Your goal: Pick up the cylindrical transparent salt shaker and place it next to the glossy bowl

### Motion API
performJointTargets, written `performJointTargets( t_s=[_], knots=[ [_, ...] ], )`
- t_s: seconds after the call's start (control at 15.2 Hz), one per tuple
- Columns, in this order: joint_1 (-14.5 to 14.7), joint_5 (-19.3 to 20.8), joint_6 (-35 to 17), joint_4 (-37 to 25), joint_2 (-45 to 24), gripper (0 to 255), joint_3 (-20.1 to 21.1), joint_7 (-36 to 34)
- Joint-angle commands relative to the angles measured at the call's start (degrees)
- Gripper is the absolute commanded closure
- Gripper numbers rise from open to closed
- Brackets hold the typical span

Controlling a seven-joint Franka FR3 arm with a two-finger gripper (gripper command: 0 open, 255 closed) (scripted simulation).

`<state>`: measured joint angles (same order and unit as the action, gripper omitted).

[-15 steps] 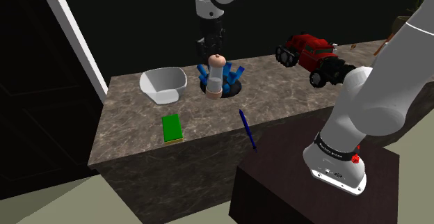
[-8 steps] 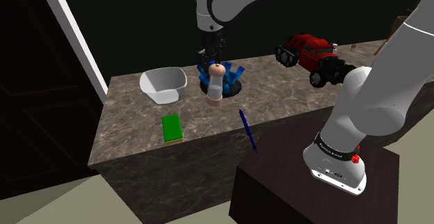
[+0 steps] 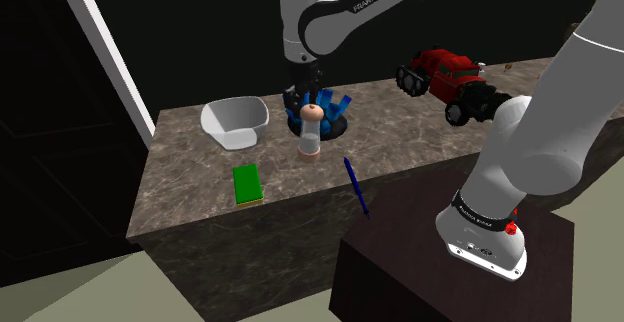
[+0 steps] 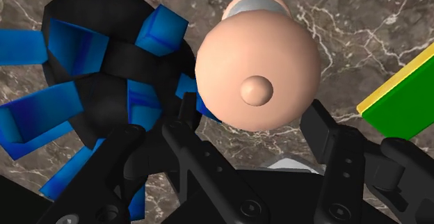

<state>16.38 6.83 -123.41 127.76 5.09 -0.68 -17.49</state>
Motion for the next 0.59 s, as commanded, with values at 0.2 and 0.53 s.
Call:
performJointTargets(
  t_s=[0.2, 0.53],
  knots=[
    [0.01, 0.05, -0.65, 0.49, -0.13, 255, 0.02, -0.13],
    [0.02, 0.05, -0.65, 0.49, -0.13, 0, 0.02, -0.13]
  ],
)
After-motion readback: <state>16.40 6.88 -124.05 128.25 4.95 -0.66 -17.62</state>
